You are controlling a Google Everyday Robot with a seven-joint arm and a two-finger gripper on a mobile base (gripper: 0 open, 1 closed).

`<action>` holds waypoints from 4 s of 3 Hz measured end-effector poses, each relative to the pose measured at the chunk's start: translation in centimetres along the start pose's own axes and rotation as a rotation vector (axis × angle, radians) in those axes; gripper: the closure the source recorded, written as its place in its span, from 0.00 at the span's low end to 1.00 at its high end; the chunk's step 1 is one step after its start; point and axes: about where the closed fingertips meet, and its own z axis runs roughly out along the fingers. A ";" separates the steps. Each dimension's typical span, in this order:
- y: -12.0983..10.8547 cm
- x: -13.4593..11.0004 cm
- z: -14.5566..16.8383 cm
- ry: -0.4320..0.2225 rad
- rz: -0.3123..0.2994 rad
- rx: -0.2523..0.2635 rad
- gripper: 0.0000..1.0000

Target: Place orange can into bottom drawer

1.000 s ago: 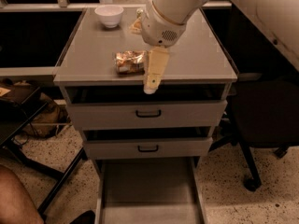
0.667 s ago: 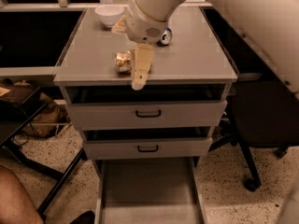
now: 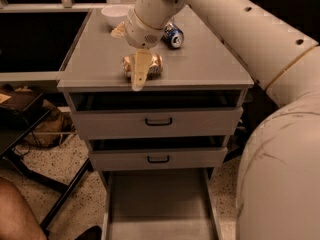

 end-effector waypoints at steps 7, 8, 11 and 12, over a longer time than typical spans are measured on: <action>-5.0 7.8 4.1 0.095 0.096 0.006 0.42; -4.6 7.7 4.4 0.071 0.115 -0.007 0.65; 6.0 6.4 -4.2 -0.006 0.218 0.047 1.00; 8.8 7.8 -2.7 0.015 0.246 -0.002 1.00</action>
Offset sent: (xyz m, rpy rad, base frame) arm 0.0808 -0.0213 -0.0255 0.0517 -0.0461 -0.0989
